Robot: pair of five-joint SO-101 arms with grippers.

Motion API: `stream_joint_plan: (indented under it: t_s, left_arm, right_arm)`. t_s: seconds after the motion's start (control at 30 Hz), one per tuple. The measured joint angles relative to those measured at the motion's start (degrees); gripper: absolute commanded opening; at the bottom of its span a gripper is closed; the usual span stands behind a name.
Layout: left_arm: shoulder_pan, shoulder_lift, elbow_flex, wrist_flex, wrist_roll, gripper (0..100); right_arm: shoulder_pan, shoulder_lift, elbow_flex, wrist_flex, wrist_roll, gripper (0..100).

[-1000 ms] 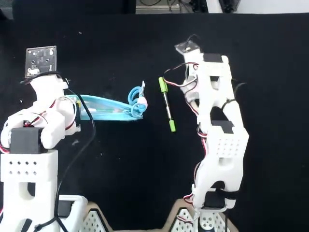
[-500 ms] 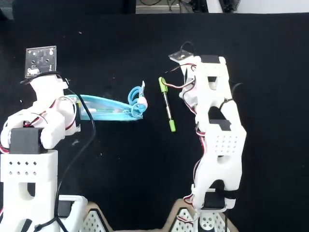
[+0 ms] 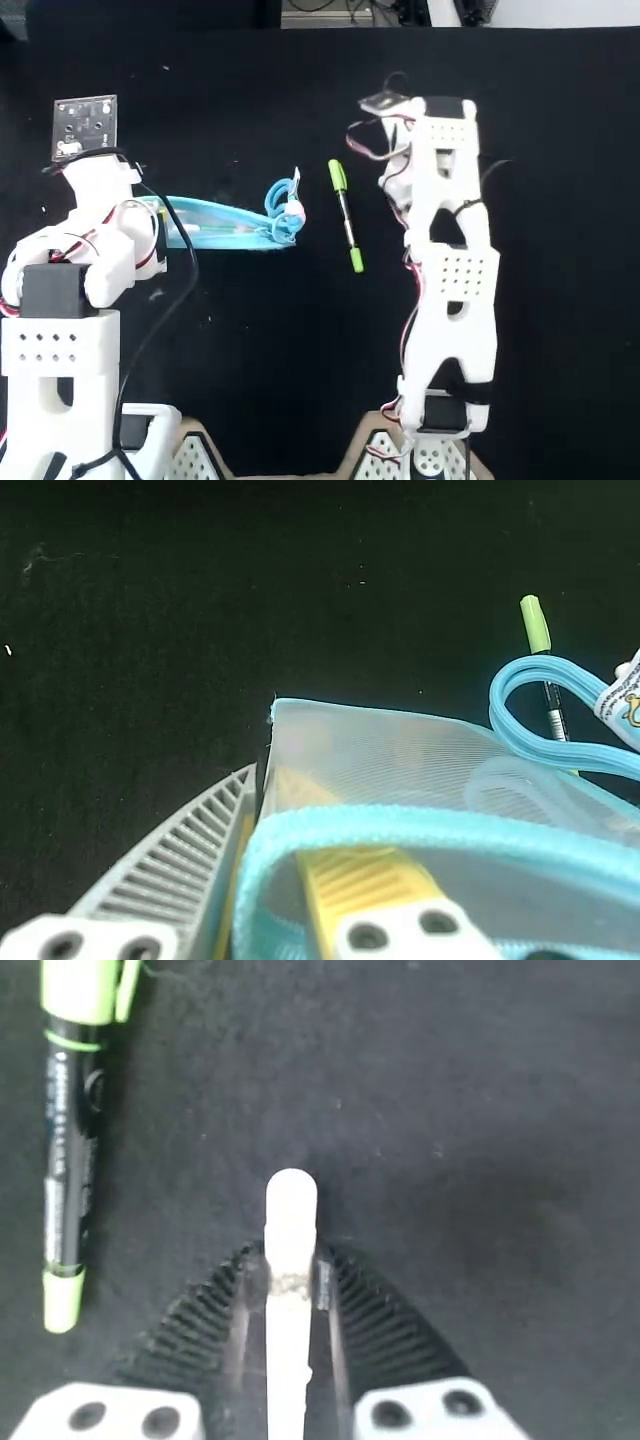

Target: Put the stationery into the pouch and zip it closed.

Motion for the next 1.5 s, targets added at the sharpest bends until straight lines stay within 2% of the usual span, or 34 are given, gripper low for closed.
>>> stream_joint_plan:
  t_s: [0.27, 0.4, 0.73, 1.03, 1.27, 1.5]
  left_arm:
    - [0.00, 0.00, 0.00, 0.00, 0.00, 3]
    - [0.00, 0.00, 0.00, 0.00, 0.00, 3]
    - [0.00, 0.00, 0.00, 0.00, 0.00, 3]
    - [0.00, 0.00, 0.00, 0.00, 0.00, 3]
    - [0.00, 0.00, 0.00, 0.00, 0.00, 3]
    - [0.00, 0.00, 0.00, 0.09, 0.00, 3]
  right_arm:
    - [4.84, -1.14, -2.64, 0.26, -3.16, 1.1]
    - [5.01, -5.63, -0.35, 0.26, -3.78, 1.1]
    - [3.34, -28.75, 21.63, -0.62, -3.96, 1.1]
    - [2.64, -53.54, 47.12, -10.20, -4.04, 1.1]
    - [-5.01, -78.33, 65.05, -17.32, -10.11, 1.1]
    - [-16.26, -102.24, 69.19, -17.67, -16.70, 1.1]
